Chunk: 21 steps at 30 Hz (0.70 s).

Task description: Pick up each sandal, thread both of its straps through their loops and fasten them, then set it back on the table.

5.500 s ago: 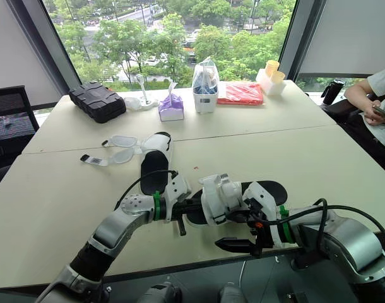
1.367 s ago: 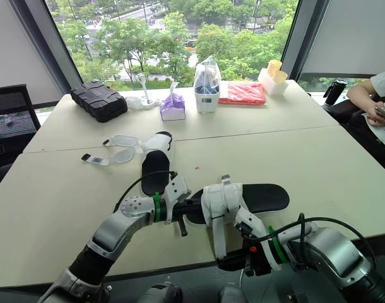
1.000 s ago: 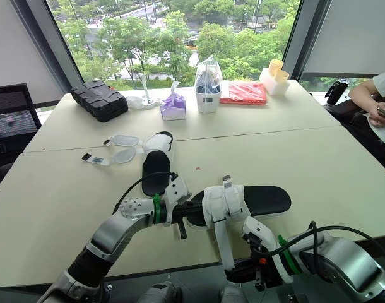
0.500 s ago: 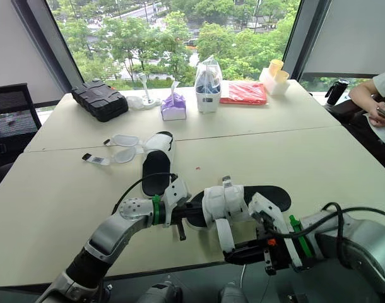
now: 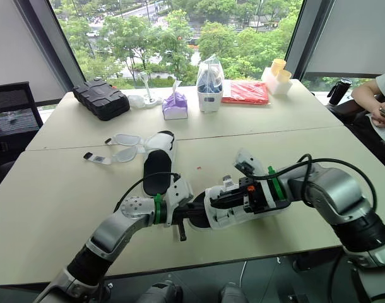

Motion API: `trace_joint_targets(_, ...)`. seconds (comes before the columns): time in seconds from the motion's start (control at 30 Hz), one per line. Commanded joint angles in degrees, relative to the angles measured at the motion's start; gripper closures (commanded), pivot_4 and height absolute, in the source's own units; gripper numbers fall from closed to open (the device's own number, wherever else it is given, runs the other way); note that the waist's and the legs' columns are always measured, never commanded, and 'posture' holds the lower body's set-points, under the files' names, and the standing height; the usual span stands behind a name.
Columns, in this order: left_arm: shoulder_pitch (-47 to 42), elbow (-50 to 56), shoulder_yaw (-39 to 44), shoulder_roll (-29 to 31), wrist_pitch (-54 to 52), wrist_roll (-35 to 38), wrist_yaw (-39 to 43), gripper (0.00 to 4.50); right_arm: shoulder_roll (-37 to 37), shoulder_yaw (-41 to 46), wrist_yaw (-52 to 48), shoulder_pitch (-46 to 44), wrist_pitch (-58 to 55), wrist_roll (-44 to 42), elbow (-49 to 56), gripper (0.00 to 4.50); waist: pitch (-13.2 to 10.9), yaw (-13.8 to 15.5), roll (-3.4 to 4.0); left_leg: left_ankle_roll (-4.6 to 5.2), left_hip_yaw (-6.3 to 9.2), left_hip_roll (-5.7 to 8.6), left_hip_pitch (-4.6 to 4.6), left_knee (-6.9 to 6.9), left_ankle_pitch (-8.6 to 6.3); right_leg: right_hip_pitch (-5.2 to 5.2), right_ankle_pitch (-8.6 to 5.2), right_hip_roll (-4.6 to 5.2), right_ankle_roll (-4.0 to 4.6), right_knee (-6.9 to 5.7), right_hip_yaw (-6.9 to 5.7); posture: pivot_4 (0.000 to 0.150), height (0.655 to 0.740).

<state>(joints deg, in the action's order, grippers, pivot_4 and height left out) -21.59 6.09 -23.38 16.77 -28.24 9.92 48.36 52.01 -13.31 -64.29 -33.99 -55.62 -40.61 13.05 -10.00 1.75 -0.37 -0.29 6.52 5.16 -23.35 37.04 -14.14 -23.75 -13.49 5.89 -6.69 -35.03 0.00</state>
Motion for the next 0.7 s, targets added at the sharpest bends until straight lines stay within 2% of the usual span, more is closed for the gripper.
trace_joint_targets(0.03, 1.4, -2.2, -1.8, 0.9, -1.9, -1.1, 0.1, 4.5, -1.2, -0.4, -0.5, -2.3, 3.4, 4.2, -3.0, 4.47, 0.0, 0.0, 0.01, 0.0, 0.0, 0.0, 0.01, 0.0, 0.0, 0.0, 0.01, -0.01, 0.01, -0.01, 0.0, 0.15, 0.74)
trace_joint_targets(0.17, 1.4, -2.1, -1.7, 0.9, -1.9, -1.0, 0.0, 4.5, -2.6, -1.6, -1.0, -2.9, 5.2, 7.3, -6.1, 4.47, 0.0, 0.1, 0.01, -0.01, 0.0, 0.0, 0.03, 0.01, 0.01, 0.01, 0.04, -0.03, -0.05, -0.05, 0.01, 0.15, 0.74)
trace_joint_targets(0.2, 1.5, -2.1, -1.7, 0.9, -1.9, -1.0, 0.0, 4.5, -3.0, -1.8, -1.0, -3.2, 5.6, 8.1, -7.0, 3.85, 0.0, 0.1, 0.01, -0.01, 0.0, 0.0, 0.04, 0.01, 0.01, 0.01, 0.07, -0.03, -0.09, -0.05, 0.0, 0.15, 0.74)
trace_joint_targets(0.23, 1.5, -2.1, -1.7, 0.9, -1.9, -1.0, 0.0, 4.5, -3.3, -2.1, -1.1, -3.5, 5.9, 8.9, -8.1, 3.54, 0.0, 0.1, 0.01, -0.01, -0.01, 0.01, 0.04, 0.01, 0.01, 0.0, 0.07, -0.03, -0.09, -0.06, 0.01, 0.15, 0.74)
trace_joint_targets(0.47, 1.4, -2.0, -1.6, 0.9, -2.0, -0.9, -0.1, 4.5, -6.8, -2.9, -2.3, -7.0, 8.7, 13.6, -14.0, 0.1, 0.0, 0.3, 0.03, -0.03, 0.0, 0.0, 0.06, -0.01, 0.02, 0.0, 0.1, -0.05, -0.13, -0.08, 0.01, 0.15, 0.74)
trace_joint_targets(0.7, 1.3, -2.0, -1.6, 0.9, -2.0, -1.0, -0.4, 4.5, -9.4, -2.5, -3.5, -12.0, 10.8, 17.3, -20.6, 0.1, 0.0, 0.3, 0.04, -0.09, 0.0, 0.02, 0.05, -0.01, 0.06, -0.03, 0.13, -0.06, -0.1, -0.1, 0.02, 0.15, 0.74)
